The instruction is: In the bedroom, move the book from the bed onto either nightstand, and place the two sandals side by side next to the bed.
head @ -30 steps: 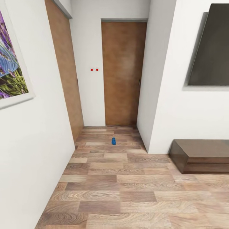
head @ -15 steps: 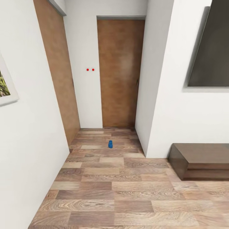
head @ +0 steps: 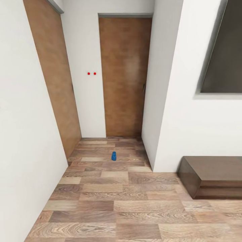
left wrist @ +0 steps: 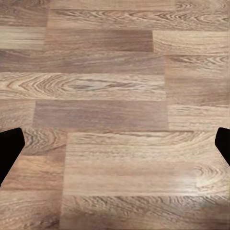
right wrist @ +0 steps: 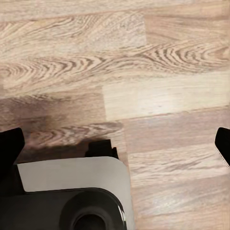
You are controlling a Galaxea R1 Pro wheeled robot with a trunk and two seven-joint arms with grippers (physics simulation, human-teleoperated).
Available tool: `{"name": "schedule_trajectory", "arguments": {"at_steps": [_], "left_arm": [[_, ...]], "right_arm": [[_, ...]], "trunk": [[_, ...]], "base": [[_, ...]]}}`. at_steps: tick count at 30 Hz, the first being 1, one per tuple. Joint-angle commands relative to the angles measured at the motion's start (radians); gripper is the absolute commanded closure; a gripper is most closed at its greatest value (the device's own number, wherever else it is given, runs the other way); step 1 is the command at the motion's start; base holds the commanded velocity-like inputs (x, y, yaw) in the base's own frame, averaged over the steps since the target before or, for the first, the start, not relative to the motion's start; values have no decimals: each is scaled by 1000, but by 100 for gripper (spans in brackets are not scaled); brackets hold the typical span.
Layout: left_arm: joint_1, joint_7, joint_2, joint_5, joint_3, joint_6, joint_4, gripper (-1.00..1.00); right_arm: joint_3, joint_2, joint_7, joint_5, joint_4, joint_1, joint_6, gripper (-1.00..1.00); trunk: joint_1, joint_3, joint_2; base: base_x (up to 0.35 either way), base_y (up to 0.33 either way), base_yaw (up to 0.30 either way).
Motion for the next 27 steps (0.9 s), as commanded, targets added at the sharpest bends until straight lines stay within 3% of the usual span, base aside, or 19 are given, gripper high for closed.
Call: {"name": "schedule_trajectory", "arguments": {"at_steps": [1,27], "left_arm": [[-1,0,0,1,0,-3,0,-100],[-1,0,0,1,0,-3,0,-100]], "right_arm": [[-2,0,0,-1,1,-1,-3,-100],[-1,0,0,-1,1,-1,-3,-100]], "trunk": [[0,-1,0],[0,-15,0]], "base": [[309,-20,0],[312,-11,0]]}}
